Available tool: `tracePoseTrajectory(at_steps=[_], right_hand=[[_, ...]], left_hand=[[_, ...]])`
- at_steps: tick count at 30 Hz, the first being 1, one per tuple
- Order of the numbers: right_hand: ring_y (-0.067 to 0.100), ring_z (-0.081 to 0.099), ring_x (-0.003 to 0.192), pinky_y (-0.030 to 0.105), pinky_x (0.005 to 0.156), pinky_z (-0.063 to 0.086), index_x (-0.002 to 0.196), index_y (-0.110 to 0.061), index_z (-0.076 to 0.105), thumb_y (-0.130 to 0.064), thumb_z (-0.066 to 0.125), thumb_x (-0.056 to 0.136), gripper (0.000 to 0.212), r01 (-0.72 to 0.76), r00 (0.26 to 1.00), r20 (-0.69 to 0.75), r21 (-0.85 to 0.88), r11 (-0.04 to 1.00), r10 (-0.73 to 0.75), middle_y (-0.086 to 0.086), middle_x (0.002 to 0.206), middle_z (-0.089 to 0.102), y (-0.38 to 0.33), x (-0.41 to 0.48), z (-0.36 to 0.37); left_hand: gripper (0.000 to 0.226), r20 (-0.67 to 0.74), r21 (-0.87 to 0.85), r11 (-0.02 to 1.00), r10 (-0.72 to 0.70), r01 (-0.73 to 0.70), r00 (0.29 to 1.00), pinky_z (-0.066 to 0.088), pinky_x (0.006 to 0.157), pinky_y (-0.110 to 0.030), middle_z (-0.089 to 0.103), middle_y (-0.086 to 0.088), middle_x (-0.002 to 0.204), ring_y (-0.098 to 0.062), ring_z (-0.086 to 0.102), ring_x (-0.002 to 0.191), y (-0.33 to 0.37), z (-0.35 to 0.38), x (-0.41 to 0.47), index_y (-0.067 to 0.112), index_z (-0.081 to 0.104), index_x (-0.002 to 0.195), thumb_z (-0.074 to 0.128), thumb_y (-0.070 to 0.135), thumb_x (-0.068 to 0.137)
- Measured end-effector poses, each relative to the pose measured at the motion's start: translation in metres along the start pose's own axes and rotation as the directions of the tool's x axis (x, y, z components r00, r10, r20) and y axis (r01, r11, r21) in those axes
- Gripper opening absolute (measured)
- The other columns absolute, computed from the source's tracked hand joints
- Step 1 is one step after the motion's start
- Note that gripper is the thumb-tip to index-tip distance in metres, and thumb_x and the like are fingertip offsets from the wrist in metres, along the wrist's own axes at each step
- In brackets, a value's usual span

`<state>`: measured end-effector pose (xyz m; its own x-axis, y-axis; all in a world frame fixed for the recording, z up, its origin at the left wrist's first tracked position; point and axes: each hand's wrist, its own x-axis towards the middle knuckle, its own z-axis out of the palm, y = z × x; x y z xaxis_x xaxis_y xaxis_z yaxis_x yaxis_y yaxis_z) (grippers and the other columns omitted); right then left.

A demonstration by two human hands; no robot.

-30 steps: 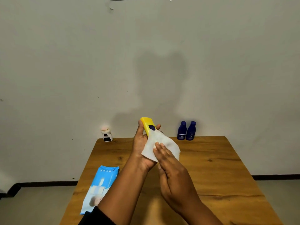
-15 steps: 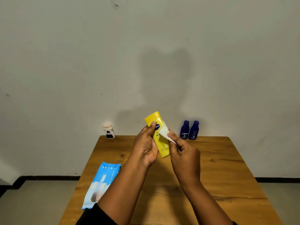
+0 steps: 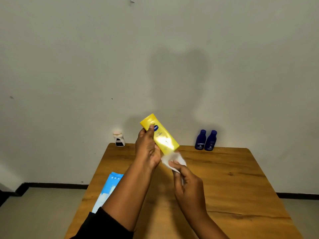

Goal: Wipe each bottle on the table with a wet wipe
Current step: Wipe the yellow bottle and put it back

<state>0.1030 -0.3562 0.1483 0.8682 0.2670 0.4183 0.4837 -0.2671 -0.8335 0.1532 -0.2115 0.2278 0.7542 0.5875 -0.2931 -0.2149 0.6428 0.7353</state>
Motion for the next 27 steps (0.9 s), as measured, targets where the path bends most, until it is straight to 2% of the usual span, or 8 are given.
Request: tracePoseTrajectory(at_steps=[2,4,8,12,17,21,24,27], right_hand=[[0.006,0.066,0.096,0.005,0.072,0.046,0.106,-0.027,0.067,-0.005,0.054,0.093,0.029,-0.185,0.980,-0.049,0.098,0.978,0.191,-0.005,0.102,0.072,0.004,0.000,0.007],[0.011,0.062,0.098,0.007,0.072,0.044,0.112,-0.025,0.066,-0.005,0.048,0.095,0.032,-0.330,0.942,-0.012,0.119,0.936,0.334,-0.006,0.110,0.068,0.009,0.011,0.016],[0.011,0.059,0.099,0.024,0.075,0.047,0.116,-0.028,0.066,-0.022,0.045,0.094,0.031,-0.445,0.873,0.209,-0.024,0.895,0.440,-0.006,0.120,0.064,0.010,0.053,0.044],[0.011,0.060,0.110,0.028,0.087,0.048,0.120,-0.027,0.064,-0.055,0.058,0.084,0.046,-0.337,0.894,0.244,-0.185,0.923,0.375,-0.008,0.122,0.065,0.005,0.097,0.096],[0.008,0.063,0.099,0.025,0.079,0.050,0.117,-0.027,0.067,-0.043,0.067,0.083,0.038,-0.256,0.905,0.309,-0.150,0.955,0.291,-0.007,0.112,0.070,0.013,0.135,0.179],[0.009,0.066,0.093,0.025,0.077,0.052,0.109,-0.027,0.071,-0.036,0.067,0.085,0.026,-0.268,0.901,0.311,-0.153,0.951,0.304,-0.008,0.101,0.073,0.036,0.155,0.233],[0.013,0.066,0.095,0.026,0.076,0.051,0.109,-0.028,0.070,-0.033,0.065,0.086,0.024,-0.277,0.895,0.299,-0.207,0.938,0.331,-0.005,0.103,0.073,0.056,0.173,0.267],[0.015,0.064,0.096,0.022,0.071,0.042,0.115,-0.027,0.067,-0.032,0.064,0.088,0.028,-0.287,0.893,0.284,-0.240,0.927,0.350,-0.001,0.109,0.071,0.073,0.193,0.290]], left_hand=[[0.007,0.008,0.068,0.995,0.072,-0.072,0.997,0.059,0.062,-0.029,0.066,-0.004,0.085,-0.012,0.068,0.064,0.007,-0.011,0.008,0.014,0.062,0.101,0.055,0.012,0.099],[0.014,0.032,0.230,0.962,0.145,-0.149,0.989,0.056,0.054,-0.021,0.069,-0.002,0.089,-0.008,0.069,0.066,0.013,-0.028,0.016,0.015,0.063,0.110,0.056,0.012,0.098],[0.024,0.104,0.497,0.835,0.213,-0.236,0.972,0.056,0.070,-0.025,0.070,-0.004,0.110,-0.019,0.068,0.096,0.020,-0.075,0.042,0.019,0.064,0.120,0.060,0.015,0.096],[0.032,0.166,0.591,0.774,0.156,-0.225,0.974,0.055,0.076,-0.020,0.070,-0.001,0.116,-0.014,0.068,0.104,0.032,-0.118,0.071,0.019,0.061,0.128,0.060,0.015,0.096],[0.029,0.219,0.683,0.705,0.054,-0.193,0.974,0.053,0.086,-0.021,0.070,0.006,0.115,-0.012,0.065,0.109,0.045,-0.160,0.117,0.031,0.060,0.122,0.060,0.017,0.096],[0.036,0.193,0.731,0.646,0.111,-0.218,0.975,0.052,0.083,-0.012,0.065,0.000,0.119,-0.015,0.063,0.112,0.053,-0.181,0.160,0.022,0.054,0.131,0.058,0.013,0.097],[0.037,0.147,0.751,0.633,0.115,-0.186,0.982,0.051,0.097,-0.028,0.058,-0.006,0.130,-0.021,0.058,0.121,0.050,-0.189,0.195,0.026,0.047,0.130,0.054,0.007,0.098],[0.037,0.136,0.793,0.586,0.093,-0.165,0.986,0.046,0.107,-0.040,0.053,-0.007,0.138,-0.022,0.052,0.129,0.049,-0.189,0.223,0.030,0.046,0.125,0.048,0.003,0.099]])
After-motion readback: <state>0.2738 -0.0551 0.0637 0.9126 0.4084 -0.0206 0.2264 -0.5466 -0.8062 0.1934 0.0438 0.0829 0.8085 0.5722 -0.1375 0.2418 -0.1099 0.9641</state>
